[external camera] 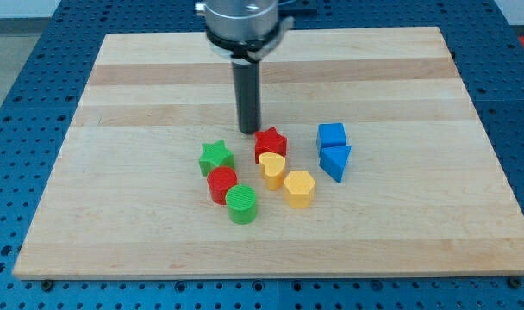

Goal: Move the green star into the red star

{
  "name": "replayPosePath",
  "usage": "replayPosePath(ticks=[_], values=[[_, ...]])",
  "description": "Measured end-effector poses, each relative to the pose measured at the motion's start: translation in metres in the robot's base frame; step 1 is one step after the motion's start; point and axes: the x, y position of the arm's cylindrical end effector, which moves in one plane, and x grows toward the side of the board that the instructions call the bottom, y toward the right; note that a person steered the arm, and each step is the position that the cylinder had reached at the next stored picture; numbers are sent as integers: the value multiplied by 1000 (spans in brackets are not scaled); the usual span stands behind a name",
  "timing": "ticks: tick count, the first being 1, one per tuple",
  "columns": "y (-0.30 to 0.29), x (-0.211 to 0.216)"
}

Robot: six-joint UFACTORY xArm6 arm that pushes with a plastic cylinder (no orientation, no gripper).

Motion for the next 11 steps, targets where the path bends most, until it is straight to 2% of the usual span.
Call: replayPosePath(ticks=[1,2,4,5,6,8,9,10,11], values=[[-45,-18],[-83,-9],[-84,66],[-75,72],[-38,72],[-37,72],[-73,86],[-72,121],[-50,130]])
